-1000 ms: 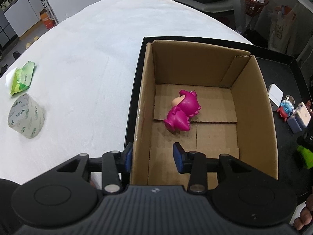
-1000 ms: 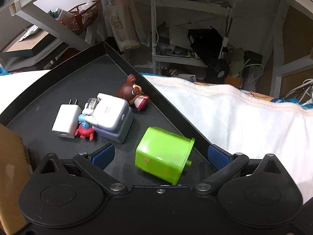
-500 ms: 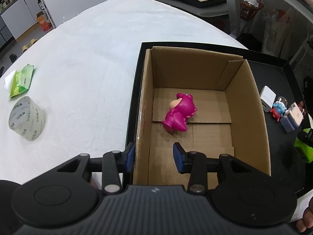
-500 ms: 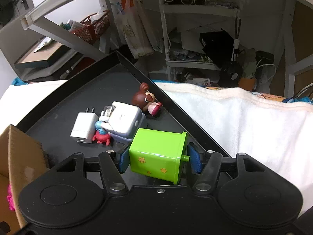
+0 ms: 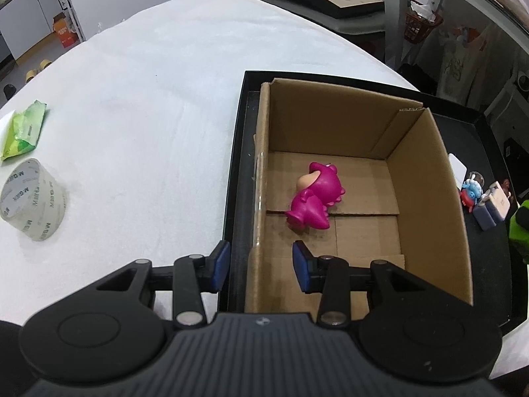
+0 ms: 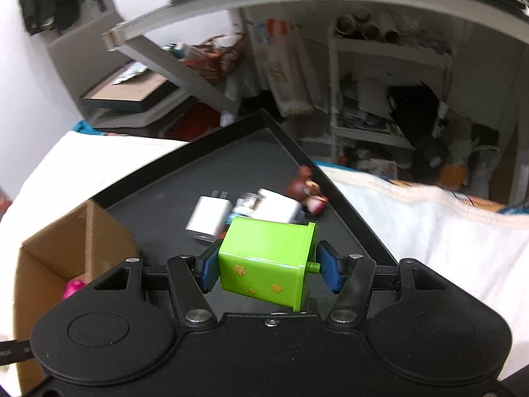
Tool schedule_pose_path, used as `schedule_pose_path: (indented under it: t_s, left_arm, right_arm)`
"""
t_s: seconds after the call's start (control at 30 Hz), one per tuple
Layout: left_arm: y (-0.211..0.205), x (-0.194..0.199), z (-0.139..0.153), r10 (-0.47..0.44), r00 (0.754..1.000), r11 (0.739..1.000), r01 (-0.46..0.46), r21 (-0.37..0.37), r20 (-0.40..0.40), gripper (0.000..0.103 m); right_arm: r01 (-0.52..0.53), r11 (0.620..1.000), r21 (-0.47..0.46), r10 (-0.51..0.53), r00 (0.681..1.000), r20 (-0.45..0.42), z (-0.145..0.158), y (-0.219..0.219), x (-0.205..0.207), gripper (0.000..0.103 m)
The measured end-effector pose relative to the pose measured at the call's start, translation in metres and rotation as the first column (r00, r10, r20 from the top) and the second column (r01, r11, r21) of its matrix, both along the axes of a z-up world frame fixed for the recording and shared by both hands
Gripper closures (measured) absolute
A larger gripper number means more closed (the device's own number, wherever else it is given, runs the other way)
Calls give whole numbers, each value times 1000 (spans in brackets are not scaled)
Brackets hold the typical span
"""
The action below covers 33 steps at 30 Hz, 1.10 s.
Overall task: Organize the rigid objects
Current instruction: 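Carry the green container into the box and release it upright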
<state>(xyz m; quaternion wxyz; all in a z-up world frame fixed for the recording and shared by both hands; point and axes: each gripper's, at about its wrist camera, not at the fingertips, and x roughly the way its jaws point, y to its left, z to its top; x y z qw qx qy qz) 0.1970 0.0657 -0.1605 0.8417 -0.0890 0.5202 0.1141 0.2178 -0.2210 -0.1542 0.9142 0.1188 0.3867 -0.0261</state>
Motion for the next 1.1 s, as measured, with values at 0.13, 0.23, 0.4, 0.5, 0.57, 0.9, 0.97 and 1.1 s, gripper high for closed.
schedule_pose_path:
  t_s: [0.13,0.23,0.4,0.5,0.57,0.9,0.97,1.1]
  left_arm:
    - [3,-2,-4,-18,1000,1000,18,-9,17,63]
    - [7,-4,-6,-23,999,999,25,-45,36,63]
    - [16,-6,-8,3,998,996,2,-85,60,63]
    - [20,-8,-7,8,996,995,0,-98,85,63]
    - [23,-9,-7,14,995,994,-3,-108,94,64]
    - [33,-9,-13,18,995,982,1,-187,99,71]
    - [36,-11,-13,17,994,978,6,-210,109,75]
    - [38,-12,-14,18,993,976,8,-218,113,84]
  right_arm:
    - [-38,999,-20,38,999,17,12,12,-4,45]
    - [-48,998,-29,48,999,20,16,18,-4,45]
    - [-81,994,-73,84,996,37,26,37,-6,45]
    - [-98,991,-88,102,994,45,33,48,-6,45]
    - [-113,989,-97,118,992,51,38,57,-7,45]
    - [-218,968,-128,229,970,81,57,104,-7,45]
    - [-243,961,-132,254,964,77,59,114,-5,45]
    - [-286,948,-140,297,952,68,60,134,0,45]
